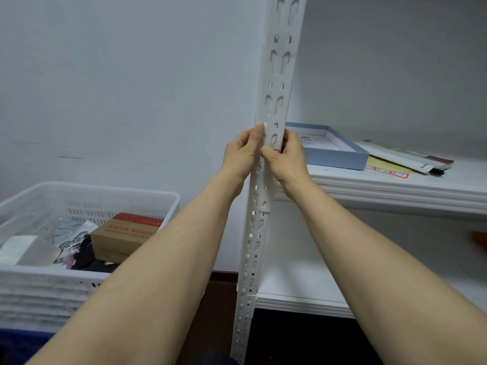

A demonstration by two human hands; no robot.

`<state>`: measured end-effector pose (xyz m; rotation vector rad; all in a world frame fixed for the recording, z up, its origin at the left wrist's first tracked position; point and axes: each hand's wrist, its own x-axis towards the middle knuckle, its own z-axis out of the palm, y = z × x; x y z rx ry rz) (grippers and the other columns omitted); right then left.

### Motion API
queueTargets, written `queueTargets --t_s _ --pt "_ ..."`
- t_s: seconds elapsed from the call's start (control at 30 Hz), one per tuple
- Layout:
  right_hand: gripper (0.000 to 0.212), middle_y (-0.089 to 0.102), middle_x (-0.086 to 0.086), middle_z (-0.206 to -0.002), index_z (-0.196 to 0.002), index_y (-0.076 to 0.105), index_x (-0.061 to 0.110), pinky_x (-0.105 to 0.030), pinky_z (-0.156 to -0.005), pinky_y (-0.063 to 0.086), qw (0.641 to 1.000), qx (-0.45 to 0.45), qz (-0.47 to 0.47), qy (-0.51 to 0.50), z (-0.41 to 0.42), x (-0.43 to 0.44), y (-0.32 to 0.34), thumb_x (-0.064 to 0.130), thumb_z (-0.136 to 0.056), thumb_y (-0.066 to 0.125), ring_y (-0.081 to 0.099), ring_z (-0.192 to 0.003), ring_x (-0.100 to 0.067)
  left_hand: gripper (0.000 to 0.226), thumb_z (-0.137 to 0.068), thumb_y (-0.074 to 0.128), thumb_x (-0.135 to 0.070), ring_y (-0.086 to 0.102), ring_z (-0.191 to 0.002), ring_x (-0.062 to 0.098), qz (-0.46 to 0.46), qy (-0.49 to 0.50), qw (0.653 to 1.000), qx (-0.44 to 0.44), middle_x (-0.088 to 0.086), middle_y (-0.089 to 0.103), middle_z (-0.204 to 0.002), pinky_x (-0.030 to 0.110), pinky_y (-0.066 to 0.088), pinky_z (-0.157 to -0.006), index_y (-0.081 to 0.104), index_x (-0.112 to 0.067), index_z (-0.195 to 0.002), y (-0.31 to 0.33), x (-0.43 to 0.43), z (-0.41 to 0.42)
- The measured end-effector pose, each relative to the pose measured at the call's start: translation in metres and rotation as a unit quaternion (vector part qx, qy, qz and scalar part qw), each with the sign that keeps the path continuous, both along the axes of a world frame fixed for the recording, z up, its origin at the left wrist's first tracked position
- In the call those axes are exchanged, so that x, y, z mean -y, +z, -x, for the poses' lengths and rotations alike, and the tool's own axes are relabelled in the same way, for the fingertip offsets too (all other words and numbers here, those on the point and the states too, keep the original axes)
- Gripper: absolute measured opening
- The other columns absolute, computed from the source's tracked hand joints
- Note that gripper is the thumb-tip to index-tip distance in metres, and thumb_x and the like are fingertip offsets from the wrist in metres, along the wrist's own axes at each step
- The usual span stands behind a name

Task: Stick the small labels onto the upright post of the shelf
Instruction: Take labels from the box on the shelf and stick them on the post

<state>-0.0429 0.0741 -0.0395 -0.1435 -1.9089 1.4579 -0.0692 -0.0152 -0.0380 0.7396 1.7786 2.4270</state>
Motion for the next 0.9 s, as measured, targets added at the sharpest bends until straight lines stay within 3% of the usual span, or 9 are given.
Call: queueTargets --t_s 0.1,0.27,0.4,0.57,0.9 --pt "0.039 0.058 0.003 -0.080 -0.111 0.053 0.006 -0.032 -0.072 0.048 1.000 -0.002 -0.008 -0.007 0.002 0.002 0.000 0.007 -0.073 0.061 0.054 -0.069 -0.012 0.026 -0.095 0.054 -0.037 0.066 -0.074 0.003 -0.001 0.002 1.000 -0.003 -0.003 0.071 -0.087 0.015 0.051 -0.068 0.067 -0.015 -0.099 0.000 -0.001 0.000" --pt "0.040 0.062 -0.001 -0.094 -0.117 0.052 0.010 -0.031 -0.081 0.050 1.000 0.007 -0.010 0.022 -0.006 -0.003 0.000 0.001 -0.078 0.056 0.058 -0.083 -0.014 0.030 -0.095 0.054 -0.038 0.067 -0.086 0.009 0.003 0.001 1.000 -0.001 0.001 0.072 -0.098 0.019 0.054 -0.078 0.067 -0.014 -0.106 -0.001 -0.001 0.002" --pt "0.037 0.062 0.003 -0.093 -0.118 0.053 0.011 -0.028 -0.080 0.051 0.999 0.004 0.003 0.034 -0.009 -0.003 0.000 0.007 -0.082 0.058 0.059 -0.083 -0.011 0.031 -0.094 0.054 -0.038 0.067 -0.082 0.008 0.001 -0.001 1.000 -0.001 0.000 0.072 -0.095 0.019 0.054 -0.074 0.067 -0.013 -0.107 -0.001 0.000 0.001" --pt "0.034 0.065 -0.004 -0.097 -0.117 0.053 0.011 -0.037 -0.082 0.052 1.000 0.005 -0.003 0.010 -0.003 0.000 -0.001 0.015 -0.084 0.061 0.060 -0.083 -0.015 0.024 -0.095 0.054 -0.037 0.066 -0.069 -0.001 -0.002 0.000 1.000 -0.005 -0.005 0.071 -0.085 0.012 0.051 -0.063 0.068 -0.018 -0.096 0.000 0.001 -0.002" --pt "0.030 0.065 -0.002 -0.097 -0.117 0.055 0.010 -0.036 -0.088 0.051 0.998 0.026 0.037 0.040 -0.010 -0.003 0.006 0.016 -0.088 0.052 0.061 -0.082 -0.013 0.025 -0.095 0.054 -0.037 0.065 -0.074 0.003 -0.007 0.005 1.000 -0.003 -0.003 0.070 -0.089 0.013 0.053 -0.067 0.068 -0.016 -0.100 -0.001 -0.001 -0.001"
